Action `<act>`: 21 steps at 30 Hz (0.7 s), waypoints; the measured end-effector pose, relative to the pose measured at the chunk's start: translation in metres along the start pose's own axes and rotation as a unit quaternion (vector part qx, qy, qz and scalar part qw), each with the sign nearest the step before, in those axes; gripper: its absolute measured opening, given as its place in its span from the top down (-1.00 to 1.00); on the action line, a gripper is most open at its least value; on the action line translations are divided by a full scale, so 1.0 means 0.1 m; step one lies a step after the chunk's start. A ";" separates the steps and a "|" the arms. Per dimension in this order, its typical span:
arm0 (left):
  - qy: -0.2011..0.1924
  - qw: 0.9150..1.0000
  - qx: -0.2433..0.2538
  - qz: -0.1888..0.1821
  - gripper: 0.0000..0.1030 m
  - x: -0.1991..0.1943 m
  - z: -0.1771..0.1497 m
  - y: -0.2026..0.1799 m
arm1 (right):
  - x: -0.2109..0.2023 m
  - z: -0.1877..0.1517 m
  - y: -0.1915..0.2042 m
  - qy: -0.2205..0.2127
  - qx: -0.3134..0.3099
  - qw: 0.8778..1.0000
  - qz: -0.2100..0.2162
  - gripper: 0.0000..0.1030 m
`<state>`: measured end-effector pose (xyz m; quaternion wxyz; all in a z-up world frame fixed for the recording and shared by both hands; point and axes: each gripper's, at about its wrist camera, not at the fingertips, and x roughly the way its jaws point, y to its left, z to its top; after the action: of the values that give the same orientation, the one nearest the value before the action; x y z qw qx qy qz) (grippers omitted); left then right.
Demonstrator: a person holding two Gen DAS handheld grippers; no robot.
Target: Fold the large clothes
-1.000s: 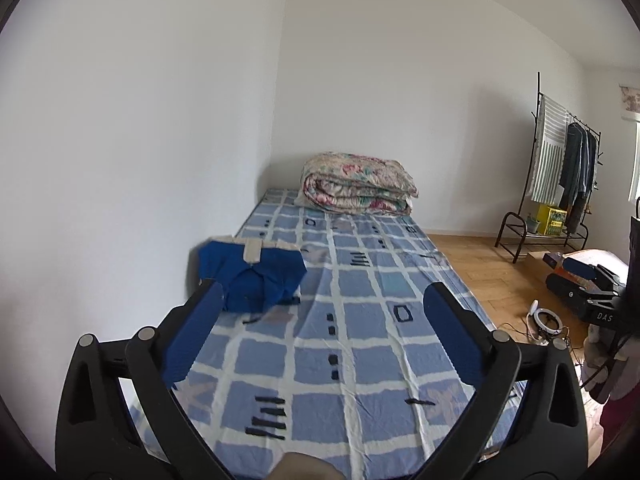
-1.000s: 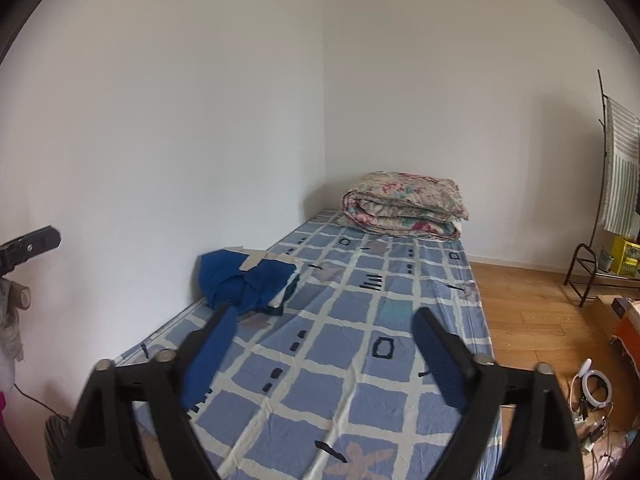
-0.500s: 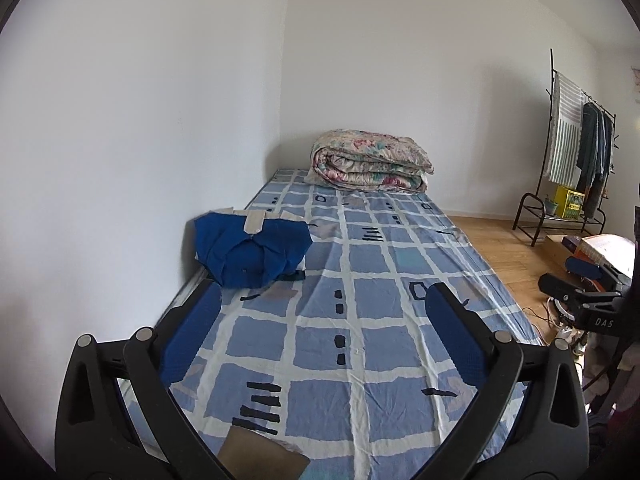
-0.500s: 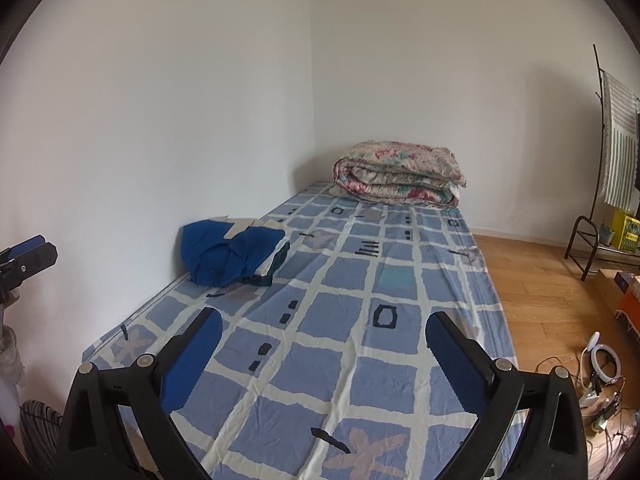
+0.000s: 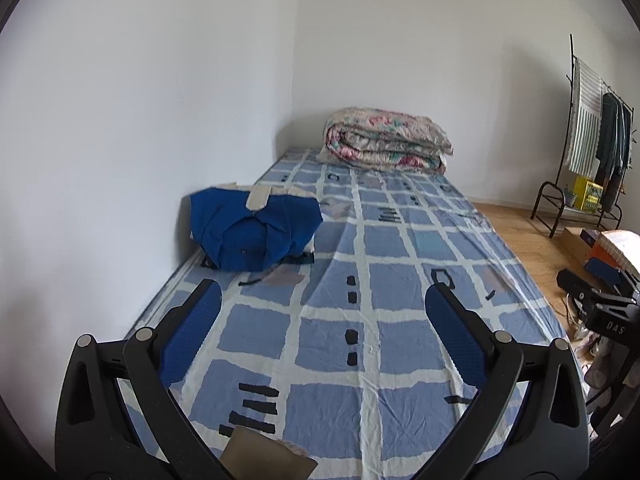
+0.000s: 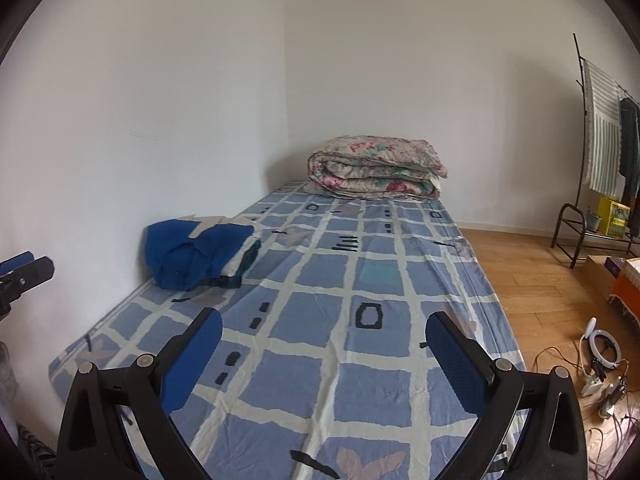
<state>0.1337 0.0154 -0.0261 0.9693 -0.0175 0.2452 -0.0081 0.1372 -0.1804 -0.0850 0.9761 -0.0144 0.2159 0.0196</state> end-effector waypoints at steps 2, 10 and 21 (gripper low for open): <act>0.006 1.000 0.004 0.002 -1.00 0.08 -0.05 0.01 | 0.05 -0.03 -0.03 0.005 -0.003 1.000 -0.005 -0.99; 0.020 1.000 -0.002 0.021 -1.00 0.28 -0.12 0.10 | 0.20 -0.11 -0.10 0.027 -0.002 1.000 -0.014 -0.99; 0.001 1.000 0.013 0.019 -1.00 0.19 -0.09 -0.02 | 0.16 -0.12 -0.10 0.024 0.001 1.000 -0.013 -0.99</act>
<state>0.1461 0.0128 -0.0432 0.9691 -0.0005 0.2464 0.0076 0.1474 -0.1905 -0.1028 0.9707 -0.0170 0.2395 0.0060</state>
